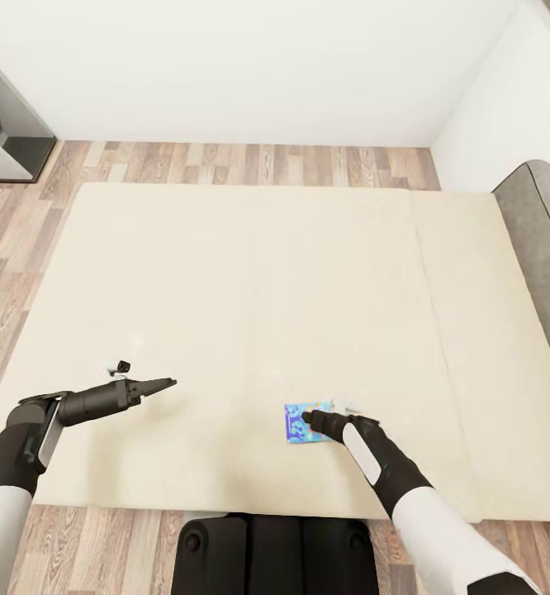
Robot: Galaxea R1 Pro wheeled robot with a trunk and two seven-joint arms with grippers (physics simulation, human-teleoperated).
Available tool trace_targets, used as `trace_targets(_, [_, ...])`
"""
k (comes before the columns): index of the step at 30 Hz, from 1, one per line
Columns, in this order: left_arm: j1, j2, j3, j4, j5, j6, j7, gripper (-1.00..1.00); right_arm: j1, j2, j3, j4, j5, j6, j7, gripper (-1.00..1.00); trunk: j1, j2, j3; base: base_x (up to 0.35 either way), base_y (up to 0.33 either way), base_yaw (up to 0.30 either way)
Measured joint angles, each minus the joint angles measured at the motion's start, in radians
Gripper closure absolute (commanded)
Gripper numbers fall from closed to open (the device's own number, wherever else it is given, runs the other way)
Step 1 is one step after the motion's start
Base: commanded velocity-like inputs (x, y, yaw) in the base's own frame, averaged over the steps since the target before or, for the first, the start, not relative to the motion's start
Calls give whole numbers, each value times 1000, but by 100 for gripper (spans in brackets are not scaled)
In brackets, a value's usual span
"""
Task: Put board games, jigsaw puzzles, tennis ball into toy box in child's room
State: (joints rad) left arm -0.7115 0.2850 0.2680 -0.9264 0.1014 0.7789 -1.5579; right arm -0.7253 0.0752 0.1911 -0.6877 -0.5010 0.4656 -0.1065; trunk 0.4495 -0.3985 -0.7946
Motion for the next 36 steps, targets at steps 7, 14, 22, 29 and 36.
trace_targets(7, [0,0,0,0,0,0,0,-100,0,11,4,0,3,-4,-24,-100,0,0,0,0,0,0])
trace_targets(14, [0,0,0,0,0,0,-1,-100,0,9,4,-1,4,-6,-25,-100,0,0,0,0,0,0])
trace_targets(22, [0,0,1,0,1,-1,-6,-100,0,9,5,0,4,-7,-24,-100,0,0,0,0,0,0])
trace_targets(29, [0,0,0,0,0,-1,-4,-100,0,11,6,0,4,-7,-21,-100,0,0,0,0,0,0])
trace_targets(36, [0,0,0,0,0,-1,-2,-100,0,11,6,0,2,-6,-19,-100,0,0,0,0,0,0])
